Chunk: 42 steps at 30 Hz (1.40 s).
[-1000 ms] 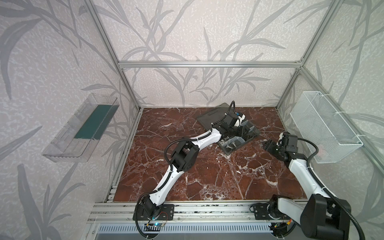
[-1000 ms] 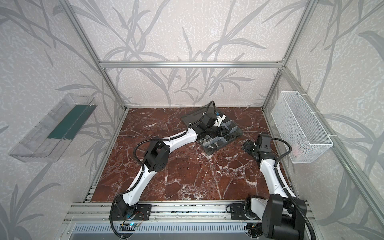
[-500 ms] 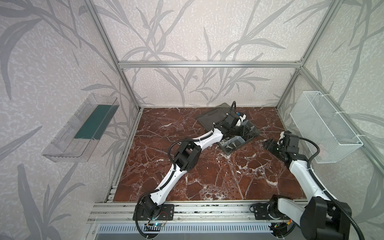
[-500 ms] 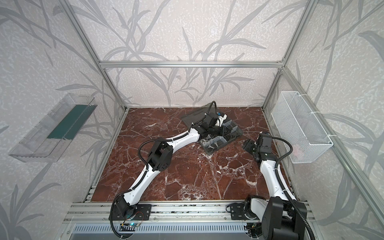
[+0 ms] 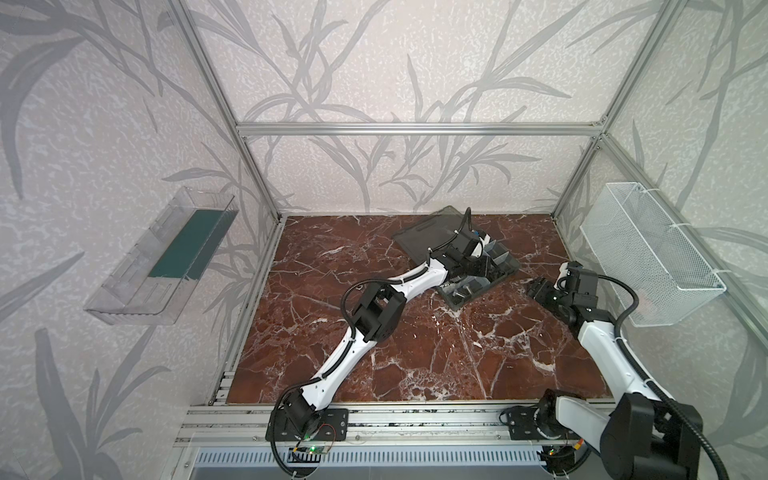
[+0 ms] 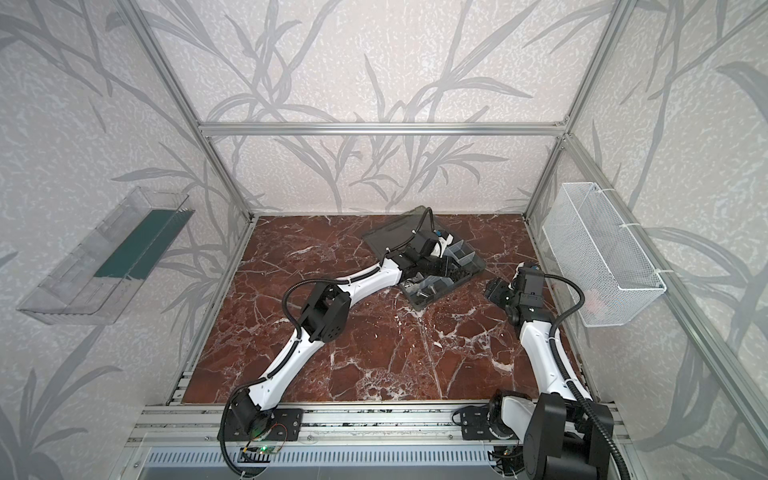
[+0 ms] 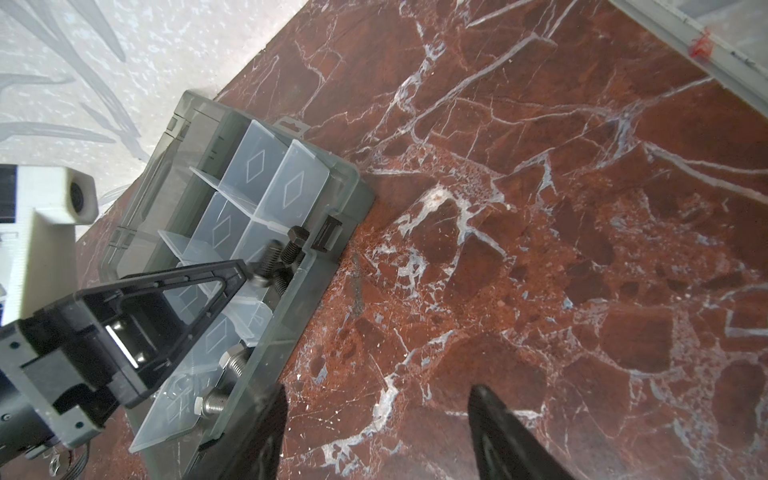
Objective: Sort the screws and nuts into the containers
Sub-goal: 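Lower the bolt into the black-bolt compartment and open the left gripper, then withdraw the left gripper and move it over a silver hex nut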
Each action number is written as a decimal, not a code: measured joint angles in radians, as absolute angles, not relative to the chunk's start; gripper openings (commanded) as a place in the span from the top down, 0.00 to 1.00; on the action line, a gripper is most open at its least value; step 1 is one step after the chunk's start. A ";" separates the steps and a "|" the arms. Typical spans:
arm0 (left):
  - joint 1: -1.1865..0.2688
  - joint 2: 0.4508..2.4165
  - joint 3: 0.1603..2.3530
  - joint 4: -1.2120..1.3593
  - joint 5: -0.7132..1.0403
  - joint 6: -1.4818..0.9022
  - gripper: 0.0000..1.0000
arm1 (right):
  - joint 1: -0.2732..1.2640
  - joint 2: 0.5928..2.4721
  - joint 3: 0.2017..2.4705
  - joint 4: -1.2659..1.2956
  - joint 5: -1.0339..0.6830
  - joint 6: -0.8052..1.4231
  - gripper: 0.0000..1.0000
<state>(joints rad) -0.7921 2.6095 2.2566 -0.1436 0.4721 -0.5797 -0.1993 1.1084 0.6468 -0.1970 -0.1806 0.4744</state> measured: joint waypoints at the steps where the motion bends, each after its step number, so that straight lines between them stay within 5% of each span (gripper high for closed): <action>1: -0.792 2.609 2.257 -0.134 0.473 -0.582 0.30 | -0.199 1.109 0.646 -0.192 -0.183 0.474 0.30; 12: -0.793 2.523 2.153 -0.125 0.453 -0.565 0.27 | -0.200 1.110 0.642 -0.183 -0.213 0.458 0.29; 22: -0.749 2.066 1.781 -0.154 0.351 -0.511 0.23 | -0.200 1.114 0.642 -0.152 -0.356 0.407 0.29; 29: -0.644 1.794 1.528 -0.242 0.193 -0.505 0.19 | -0.157 1.114 0.664 -0.160 -0.406 0.387 0.29; 42: -0.587 1.723 1.389 -0.712 -0.210 -0.517 0.12 | 0.035 1.111 0.773 -0.216 -0.358 0.358 0.29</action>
<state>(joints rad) -0.5873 1.7226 1.3891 -0.7124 -0.2104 -0.5171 0.0345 1.1110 0.7727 -0.2165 -0.3584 0.3580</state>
